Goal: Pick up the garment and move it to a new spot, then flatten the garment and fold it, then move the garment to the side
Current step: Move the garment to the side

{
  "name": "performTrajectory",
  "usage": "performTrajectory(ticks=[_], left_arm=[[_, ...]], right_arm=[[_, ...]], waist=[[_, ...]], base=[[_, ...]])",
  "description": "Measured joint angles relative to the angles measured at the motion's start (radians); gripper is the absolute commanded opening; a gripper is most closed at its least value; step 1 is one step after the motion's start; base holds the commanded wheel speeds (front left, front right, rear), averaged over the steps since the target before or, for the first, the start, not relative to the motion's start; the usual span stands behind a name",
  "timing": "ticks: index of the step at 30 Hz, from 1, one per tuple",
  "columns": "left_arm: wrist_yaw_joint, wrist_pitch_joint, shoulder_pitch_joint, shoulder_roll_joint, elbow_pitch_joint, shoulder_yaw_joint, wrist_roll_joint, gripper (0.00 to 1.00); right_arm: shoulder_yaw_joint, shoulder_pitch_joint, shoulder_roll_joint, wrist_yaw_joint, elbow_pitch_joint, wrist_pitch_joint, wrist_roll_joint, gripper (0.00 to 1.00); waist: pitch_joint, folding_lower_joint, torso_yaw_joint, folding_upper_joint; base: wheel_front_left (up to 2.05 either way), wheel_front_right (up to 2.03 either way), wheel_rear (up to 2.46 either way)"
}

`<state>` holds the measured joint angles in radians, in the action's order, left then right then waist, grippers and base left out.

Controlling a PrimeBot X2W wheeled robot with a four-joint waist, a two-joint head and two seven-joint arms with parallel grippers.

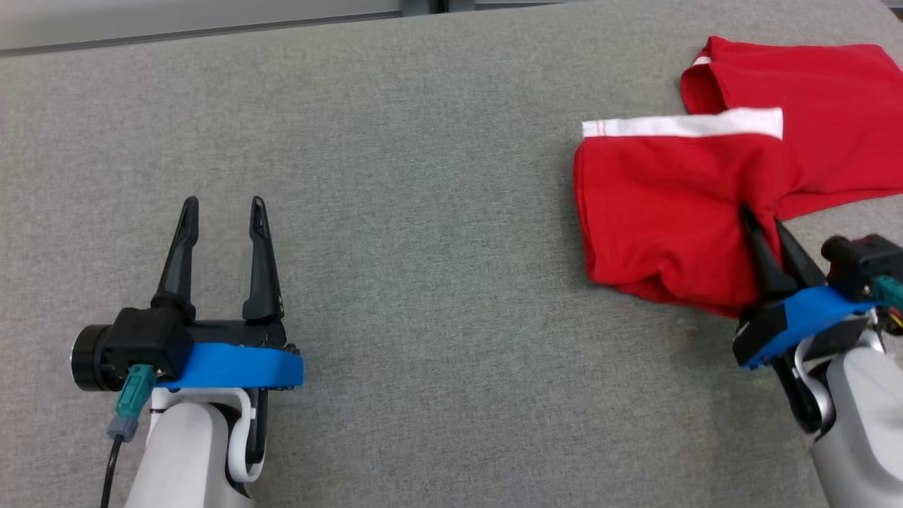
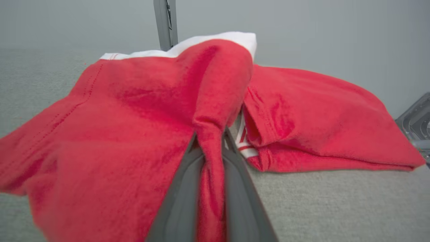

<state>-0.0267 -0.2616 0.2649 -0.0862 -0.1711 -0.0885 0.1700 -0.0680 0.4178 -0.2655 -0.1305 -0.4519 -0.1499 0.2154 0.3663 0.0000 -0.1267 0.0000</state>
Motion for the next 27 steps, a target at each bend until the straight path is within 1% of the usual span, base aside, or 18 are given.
performTrajectory(ticks=[4, 7, 11, 17, 24, 27], left_arm=[[-0.002, 0.0, 0.009, -0.001, -0.001, -0.001, -0.003, 1.0], [-0.005, 0.0, 0.014, -0.001, 0.002, -0.002, -0.004, 1.0], [-0.009, 0.0, 0.03, -0.006, 0.017, -0.007, -0.011, 1.0], [-0.006, 0.0, 0.055, -0.015, 0.053, -0.014, -0.021, 1.0], [-0.003, 0.006, 0.086, -0.028, 0.089, -0.023, -0.03, 1.0], [0.0, 0.014, 0.098, -0.03, 0.104, -0.028, -0.031, 1.0]], right_arm=[[-0.036, 0.051, -0.021, 0.0, 0.029, 0.023, -0.005, 0.0], [-0.062, 0.101, -0.058, 0.0, 0.042, 0.047, -0.006, 0.0], [-0.094, 0.17, -0.15, 0.0, 0.049, 0.093, 0.0, 0.0], [-0.103, 0.263, -0.319, 0.0, 0.045, 0.142, 0.026, 0.0], [-0.076, 0.306, -0.49, 0.0, -0.017, 0.189, 0.092, 0.0], [-0.072, 0.33, -0.541, 0.0, -0.052, 0.199, 0.11, 0.0]], waist=[[0.004, 0.0, -0.009, 0.0], [0.016, 0.0, -0.009, 0.0], [0.044, 0.0001, -0.002, 0.0], [0.108, 0.0001, 0.003, 0.0], [0.182, 0.0001, 0.013, 0.0], [0.205, 0.0001, 0.02, 0.0]], base=[[0.0, 0.0, 0.0], [0.0, 0.0, 0.0], [0.0, 0.0, 0.0], [0.0, 0.0, 0.0], [0.0, 0.0, 0.0], [0.0, 0.0, 0.0]])
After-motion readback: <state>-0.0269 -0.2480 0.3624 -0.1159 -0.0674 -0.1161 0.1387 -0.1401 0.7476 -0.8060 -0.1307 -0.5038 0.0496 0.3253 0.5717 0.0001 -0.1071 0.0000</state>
